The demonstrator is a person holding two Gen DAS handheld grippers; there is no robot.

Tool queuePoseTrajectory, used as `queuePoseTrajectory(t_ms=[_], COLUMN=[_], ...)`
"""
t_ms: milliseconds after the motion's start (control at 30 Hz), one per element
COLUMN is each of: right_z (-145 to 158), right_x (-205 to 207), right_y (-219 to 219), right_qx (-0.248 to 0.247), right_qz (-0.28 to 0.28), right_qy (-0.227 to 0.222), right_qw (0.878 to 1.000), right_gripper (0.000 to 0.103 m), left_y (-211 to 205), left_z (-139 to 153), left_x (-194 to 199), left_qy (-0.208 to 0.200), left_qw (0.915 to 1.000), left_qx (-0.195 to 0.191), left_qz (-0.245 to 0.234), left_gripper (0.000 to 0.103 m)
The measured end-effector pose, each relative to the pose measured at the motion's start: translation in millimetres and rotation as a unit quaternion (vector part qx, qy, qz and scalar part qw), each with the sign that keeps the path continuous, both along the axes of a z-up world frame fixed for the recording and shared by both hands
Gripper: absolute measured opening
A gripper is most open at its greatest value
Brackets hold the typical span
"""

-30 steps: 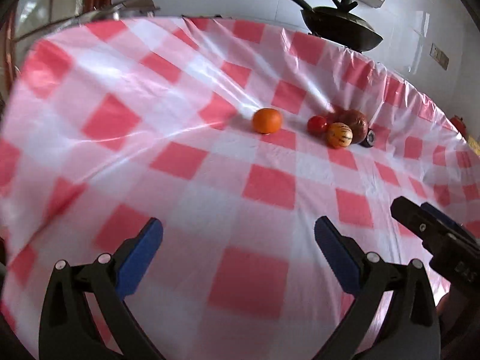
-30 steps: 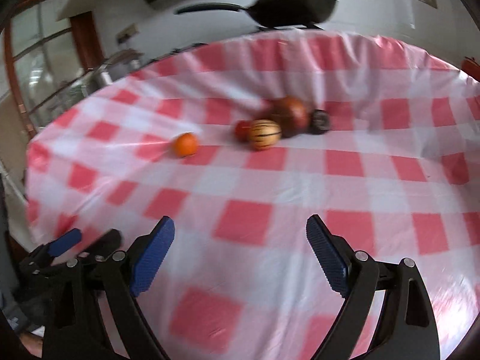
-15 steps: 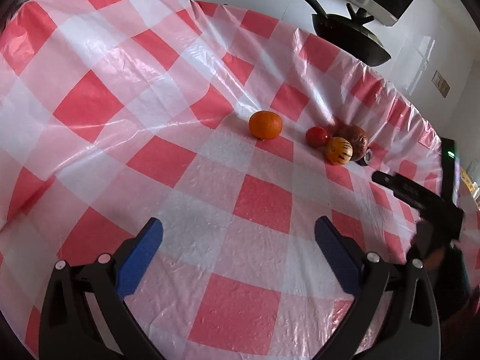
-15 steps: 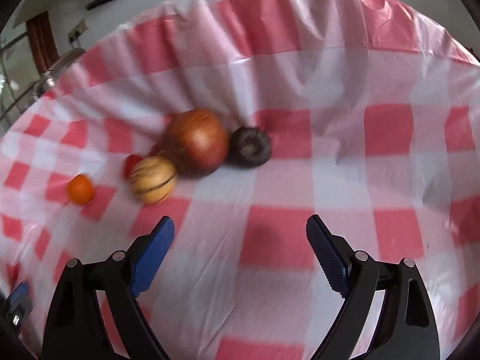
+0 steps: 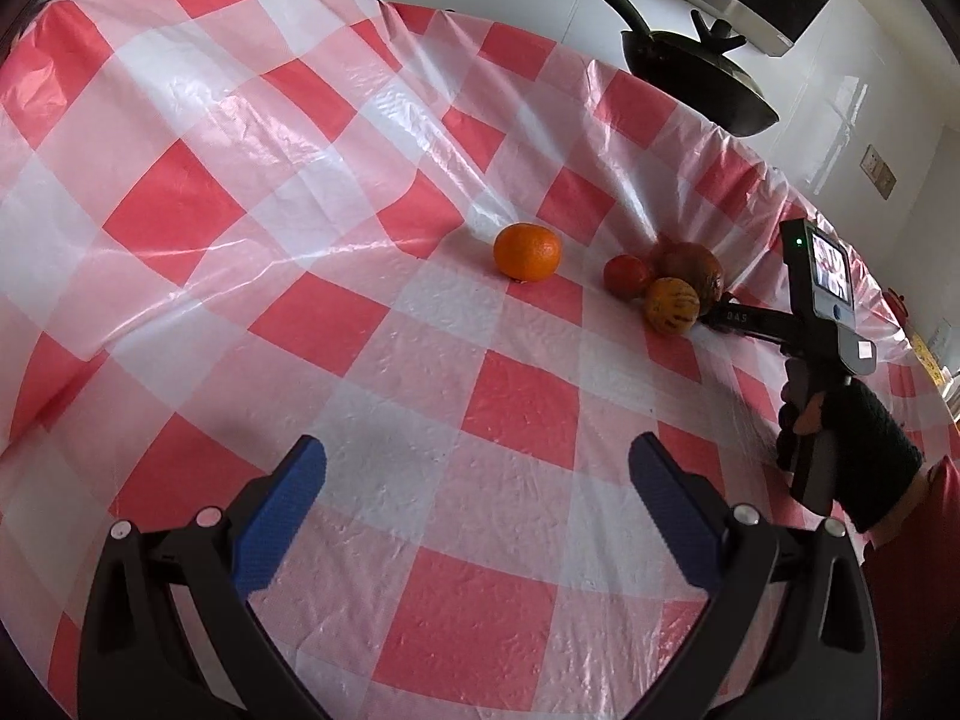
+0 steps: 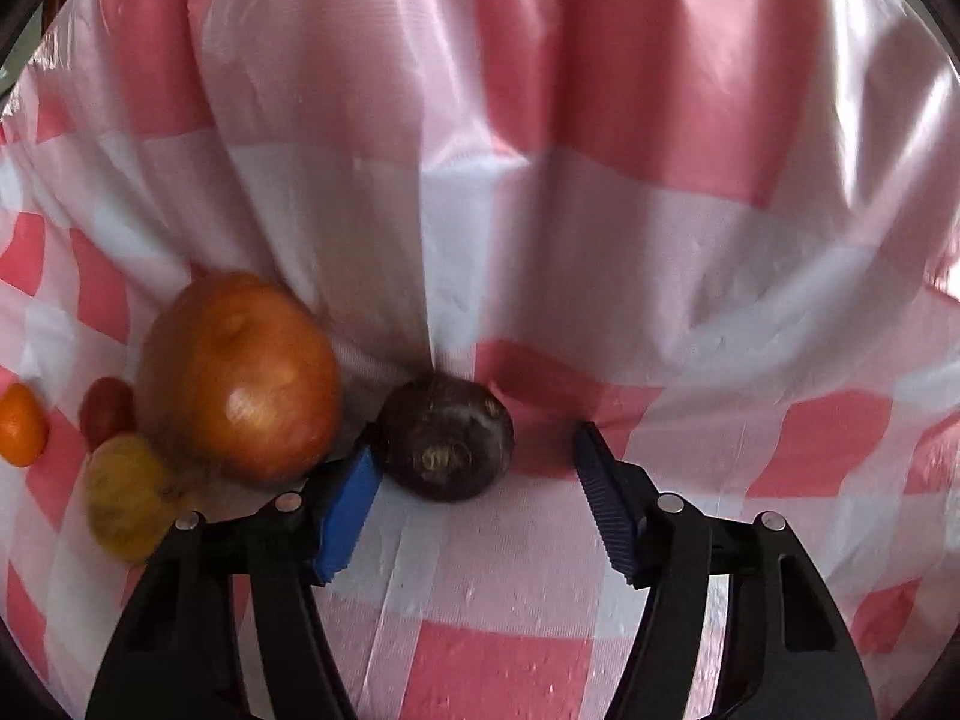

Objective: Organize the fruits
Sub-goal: 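Grasp a mandarin with the left tool while the right tool grasps a dark brown fruit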

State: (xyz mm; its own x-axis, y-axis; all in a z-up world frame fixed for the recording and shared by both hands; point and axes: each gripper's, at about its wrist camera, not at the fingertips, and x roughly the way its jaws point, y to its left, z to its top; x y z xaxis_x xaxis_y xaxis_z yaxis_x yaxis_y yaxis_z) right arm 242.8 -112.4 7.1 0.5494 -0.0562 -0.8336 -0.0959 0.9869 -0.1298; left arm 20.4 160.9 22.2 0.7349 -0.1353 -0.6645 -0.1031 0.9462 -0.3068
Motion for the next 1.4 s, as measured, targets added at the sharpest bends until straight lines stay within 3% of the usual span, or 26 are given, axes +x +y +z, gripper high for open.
queuePoseTrajectory(t_ms=[67,100,200,300,467,633,933,1000,1200,1333,1367,1400], right_z=[1,1,12,21,13,6,9,13,18,17,16,18], right_x=[-2,-5,-36,-72,-107,-104,-90,-93,-100,-100,-99,-102], right_y=[2,1,-13,-17,-10,0,-13,-24,-37,-39,-40,-46], right_qx=[0.008,0.017,0.105,0.144,0.128,0.113,0.140,0.150,0.163,0.169,0.170,0.171], right_qz=[0.013,0.013,-0.001,0.017,0.041,0.042,0.036,0.034,0.032,0.031,0.031,0.031], right_qy=[-0.001,0.003,0.012,0.012,0.025,0.020,0.022,0.022,0.022,0.022,0.022,0.022], right_qw=[1.000,1.000,0.994,0.989,0.991,0.992,0.989,0.988,0.986,0.985,0.985,0.984], right_gripper=[0.042,0.042,0.042,0.042,0.042,0.043,0.043,0.043,0.043,0.043,0.043,0.043], left_y=[1,1,1,1,1,-3,-4,-6,-34,-44,-45,-46], left_z=[0,0,0,0,-1,-3,-8,-8,-7,-7,-10,-11], left_x=[0,0,0,0,1,3,12,24,106,160,172,178], left_qy=[0.001,0.001,0.002,0.003,0.008,0.019,0.054,0.058,0.069,0.074,0.080,0.083], left_qw=[1.0000,1.0000,1.0000,1.0000,1.0000,0.9997,0.9985,0.9983,0.9956,0.9938,0.9934,0.9931], left_qx=[0.000,0.000,0.002,0.002,0.003,0.009,0.013,0.008,0.063,0.080,0.079,0.080], left_qz=[0.002,0.003,0.004,0.003,0.000,-0.011,0.002,0.005,0.011,0.024,0.024,0.023], left_gripper=[0.101,0.101,0.101,0.101,0.101,0.101,0.101,0.101,0.101,0.101,0.091,0.074])
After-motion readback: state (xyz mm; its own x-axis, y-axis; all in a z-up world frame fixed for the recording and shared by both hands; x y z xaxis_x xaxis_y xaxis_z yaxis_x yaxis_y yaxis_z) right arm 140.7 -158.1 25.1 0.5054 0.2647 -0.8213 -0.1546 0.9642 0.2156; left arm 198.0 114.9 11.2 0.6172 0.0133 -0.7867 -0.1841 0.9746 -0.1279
